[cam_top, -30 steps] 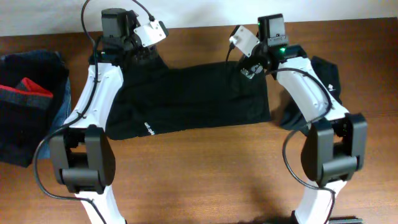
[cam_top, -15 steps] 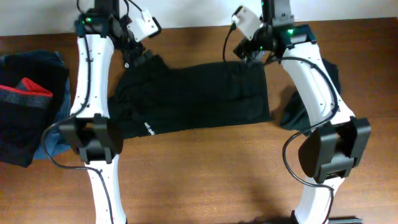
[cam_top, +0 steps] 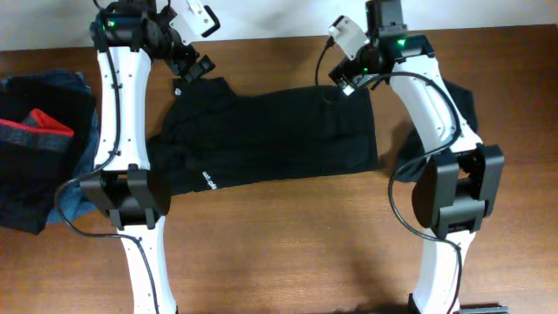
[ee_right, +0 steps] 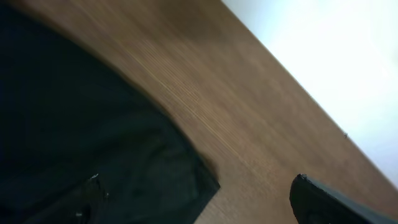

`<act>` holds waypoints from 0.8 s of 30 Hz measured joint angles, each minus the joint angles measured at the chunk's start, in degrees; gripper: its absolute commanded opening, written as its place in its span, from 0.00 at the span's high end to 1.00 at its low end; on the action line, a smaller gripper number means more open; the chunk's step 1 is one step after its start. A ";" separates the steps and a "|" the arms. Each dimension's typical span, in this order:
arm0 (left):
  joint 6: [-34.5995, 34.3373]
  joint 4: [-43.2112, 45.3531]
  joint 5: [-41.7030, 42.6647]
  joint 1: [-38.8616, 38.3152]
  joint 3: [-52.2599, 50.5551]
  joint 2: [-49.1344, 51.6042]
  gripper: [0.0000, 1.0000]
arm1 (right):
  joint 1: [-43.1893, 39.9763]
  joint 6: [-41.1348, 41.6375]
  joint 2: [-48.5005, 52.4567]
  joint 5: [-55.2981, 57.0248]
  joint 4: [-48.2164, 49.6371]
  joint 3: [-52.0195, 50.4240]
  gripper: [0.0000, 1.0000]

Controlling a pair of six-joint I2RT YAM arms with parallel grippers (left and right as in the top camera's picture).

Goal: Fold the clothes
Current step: 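Grasp the shirt's top corners with both grippers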

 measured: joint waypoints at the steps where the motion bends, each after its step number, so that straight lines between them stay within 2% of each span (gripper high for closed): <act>1: 0.00 0.17 -0.44 -0.07 0.00 0.24 0.01 | -0.57 0.04 0.31 -0.13 0.09 0.00 0.01; 9: 0.07 1.57 -5.14 -1.44 -0.11 6.64 0.01 | -2.47 0.15 0.68 -2.05 0.70 0.00 0.00; 12: 1.95 2.64 -6.95 -1.97 -0.31 9.57 0.30 | -2.47 0.92 0.83 -2.51 0.76 0.00 0.02; 13: 2.58 2.80 -7.32 -2.05 -0.42 10.45 0.35 | -2.47 1.11 1.07 -2.71 0.90 0.00 0.02; 16: 5.09 2.78 -8.07 -2.10 -0.50 12.13 0.34 | -2.47 1.31 2.03 -2.97 0.90 0.00 0.02; 19: 7.98 2.89 -8.87 -2.10 -0.72 12.59 0.29 | -2.47 1.40 3.58 -3.58 1.01 0.00 0.02; 24: 13.49 3.45 -11.67 -2.10 -0.72 12.61 0.29 | -2.47 1.42 6.10 -4.24 2.03 0.00 0.02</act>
